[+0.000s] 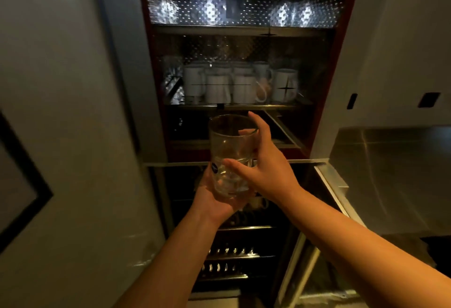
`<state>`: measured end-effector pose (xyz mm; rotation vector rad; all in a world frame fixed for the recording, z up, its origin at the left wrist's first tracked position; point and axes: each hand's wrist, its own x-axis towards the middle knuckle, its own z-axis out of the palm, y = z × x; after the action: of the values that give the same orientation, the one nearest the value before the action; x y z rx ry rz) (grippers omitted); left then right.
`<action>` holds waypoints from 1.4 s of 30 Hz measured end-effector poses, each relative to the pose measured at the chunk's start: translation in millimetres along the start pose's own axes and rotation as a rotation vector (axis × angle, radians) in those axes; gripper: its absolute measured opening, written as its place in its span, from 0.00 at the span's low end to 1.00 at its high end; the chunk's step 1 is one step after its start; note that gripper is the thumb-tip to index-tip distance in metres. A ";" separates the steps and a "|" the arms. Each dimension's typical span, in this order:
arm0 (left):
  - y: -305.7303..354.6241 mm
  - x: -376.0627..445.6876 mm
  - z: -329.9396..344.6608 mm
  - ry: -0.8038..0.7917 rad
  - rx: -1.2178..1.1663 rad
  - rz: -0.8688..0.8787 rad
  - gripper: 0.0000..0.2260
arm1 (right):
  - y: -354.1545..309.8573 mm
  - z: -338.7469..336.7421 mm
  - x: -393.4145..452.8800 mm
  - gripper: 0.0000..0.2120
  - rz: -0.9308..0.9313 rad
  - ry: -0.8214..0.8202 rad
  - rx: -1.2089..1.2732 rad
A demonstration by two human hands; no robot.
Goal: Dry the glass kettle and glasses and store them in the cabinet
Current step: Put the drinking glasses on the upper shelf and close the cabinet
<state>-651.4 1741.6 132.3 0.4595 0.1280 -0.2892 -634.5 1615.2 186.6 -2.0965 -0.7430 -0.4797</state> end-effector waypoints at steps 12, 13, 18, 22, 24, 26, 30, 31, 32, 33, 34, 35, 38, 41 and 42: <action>46.5 -42.0 -22.7 0.066 -0.110 0.157 0.22 | -40.6 48.4 25.4 0.48 -0.111 -0.151 0.136; 48.5 -44.8 -24.6 0.073 -0.116 0.173 0.22 | -42.3 52.1 26.8 0.48 -0.122 -0.166 0.141; 57.5 -58.6 -32.7 0.068 -0.162 0.235 0.20 | -49.5 70.6 33.8 0.49 -0.153 -0.247 0.190; 67.2 -63.3 -43.6 0.079 -0.178 0.257 0.22 | -52.7 80.9 41.9 0.46 -0.214 -0.296 0.199; 70.7 -64.4 -47.4 0.088 -0.203 0.266 0.22 | -52.7 83.9 46.6 0.43 -0.225 -0.312 0.225; 74.0 -64.9 -50.5 0.105 -0.223 0.272 0.22 | -51.8 86.2 51.1 0.40 -0.225 -0.317 0.235; 77.6 -67.1 -55.8 0.138 -0.262 0.273 0.19 | -50.4 88.0 61.0 0.33 -0.219 -0.312 0.256; 78.1 -67.6 -56.9 0.146 -0.280 0.273 0.19 | -49.9 88.1 64.1 0.32 -0.226 -0.309 0.238; 78.6 -67.9 -57.8 0.156 -0.297 0.274 0.18 | -49.0 88.2 67.9 0.30 -0.240 -0.301 0.208; 79.2 -68.2 -58.5 0.164 -0.310 0.271 0.18 | -47.7 88.1 72.5 0.28 -0.263 -0.287 0.174; 79.9 -68.5 -59.2 0.166 -0.323 0.263 0.18 | -46.3 87.9 78.3 0.27 -0.295 -0.268 0.138; 80.2 -69.3 -59.8 0.164 -0.335 0.252 0.18 | -45.0 87.6 85.0 0.25 -0.332 -0.249 0.091; 80.5 -71.6 -63.4 0.181 -0.375 0.233 0.16 | -42.8 87.8 108.8 0.19 -0.436 -0.226 -0.087; 80.8 -72.2 -65.9 0.194 -0.407 0.231 0.16 | -42.7 92.5 131.6 0.20 -0.579 -0.230 -0.295; 81.2 -72.1 -66.6 0.190 -0.417 0.233 0.16 | -42.9 95.2 138.5 0.22 -0.647 -0.236 -0.393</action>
<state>-699.1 1859.1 120.5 0.0836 0.3104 0.0145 -551.9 1759.5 235.9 -2.2636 -1.5916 -0.7807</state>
